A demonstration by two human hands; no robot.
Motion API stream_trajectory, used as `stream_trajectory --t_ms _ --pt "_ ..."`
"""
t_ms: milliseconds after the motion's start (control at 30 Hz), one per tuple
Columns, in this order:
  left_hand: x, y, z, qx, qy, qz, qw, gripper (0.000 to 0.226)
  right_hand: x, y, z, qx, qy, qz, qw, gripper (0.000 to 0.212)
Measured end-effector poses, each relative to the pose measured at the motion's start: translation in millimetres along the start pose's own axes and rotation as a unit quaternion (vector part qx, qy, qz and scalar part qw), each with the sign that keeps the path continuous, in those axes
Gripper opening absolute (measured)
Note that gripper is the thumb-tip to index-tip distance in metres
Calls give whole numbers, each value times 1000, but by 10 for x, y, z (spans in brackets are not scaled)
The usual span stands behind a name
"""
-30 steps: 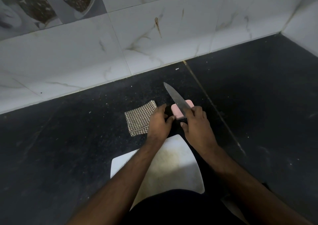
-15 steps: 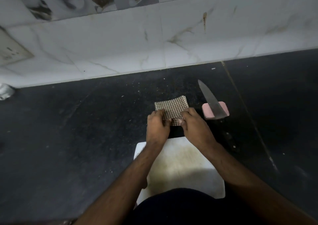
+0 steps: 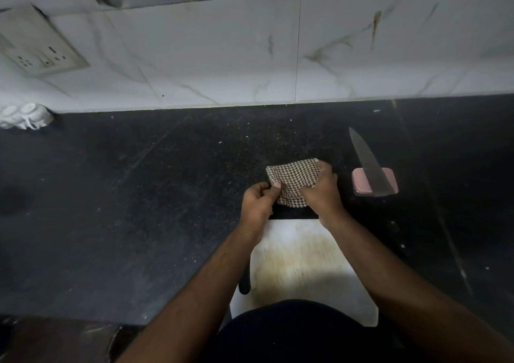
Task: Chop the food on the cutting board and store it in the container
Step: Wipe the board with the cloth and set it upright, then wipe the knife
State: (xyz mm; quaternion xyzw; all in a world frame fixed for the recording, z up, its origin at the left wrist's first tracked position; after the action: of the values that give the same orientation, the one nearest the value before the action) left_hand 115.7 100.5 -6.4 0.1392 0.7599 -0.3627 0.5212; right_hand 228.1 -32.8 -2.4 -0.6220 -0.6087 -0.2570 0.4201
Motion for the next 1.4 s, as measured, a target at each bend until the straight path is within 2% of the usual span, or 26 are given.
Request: stream_trajectory --t_ms 100,267,333,367,500,567,600,667,767,833,900,967,1067,1167,1300,1400 --pt "-21 -38 28 26 -51 -21 998 30 33 -98 -10 34 149 95 984 80" --pt "-59 -53 2 43 -140 -45 988 19 94 -302 -100 101 352 187 911 35" --pt "-78 -112 -44 55 -164 -43 984 22 85 -392 -138 120 414 210 877 28" --pt "-83 -158 -72 62 -173 -41 982 22 78 -440 -153 132 416 208 875 31" --pt "-29 -314 -159 99 -208 -52 972 22 36 -671 -189 183 297 146 926 51" --pt "-21 -380 -220 116 -217 -45 968 25 1 -823 -156 191 234 130 944 49" --pt "-16 -394 -262 113 -199 -26 973 26 -2 -874 -159 175 215 121 953 44" --pt "34 -374 -381 80 -97 52 991 24 13 -922 -211 105 205 93 969 38" --pt "185 -298 -590 15 69 149 986 20 120 -934 -389 -28 118 -28 992 39" --pt "295 -254 -714 -17 175 191 966 24 262 -995 -480 -97 35 -154 983 31" --pt "417 -234 -769 -24 266 237 934 31 378 -1124 -454 -109 -38 -250 961 32" --pt "518 -265 -800 -22 308 265 913 34 419 -1255 -282 -82 -167 -301 935 39" --pt "627 -365 -815 -15 316 321 893 37 230 -1429 85 0 -309 -315 897 52" --pt "637 -392 -823 -11 309 328 893 45 -6 -1565 316 38 -344 -336 876 64" --pt "632 -409 -799 -1 323 340 883 47 2 -1517 377 39 -356 -352 865 51" --pt "625 -394 -806 -1 359 364 860 45 27 -1493 492 88 -299 -353 882 60"
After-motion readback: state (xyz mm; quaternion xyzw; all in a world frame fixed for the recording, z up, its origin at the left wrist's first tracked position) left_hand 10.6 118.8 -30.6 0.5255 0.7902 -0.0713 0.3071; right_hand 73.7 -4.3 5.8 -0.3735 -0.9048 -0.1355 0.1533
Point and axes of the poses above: each hand's wrist, its own y-axis towards the middle knuckle, its own z-axis out of the palm, x = y × z, the point moved 5 cm from there along y, towards the middle knuckle, and after that the axes turned 10 degrees about -x, right-handed, at the moved point
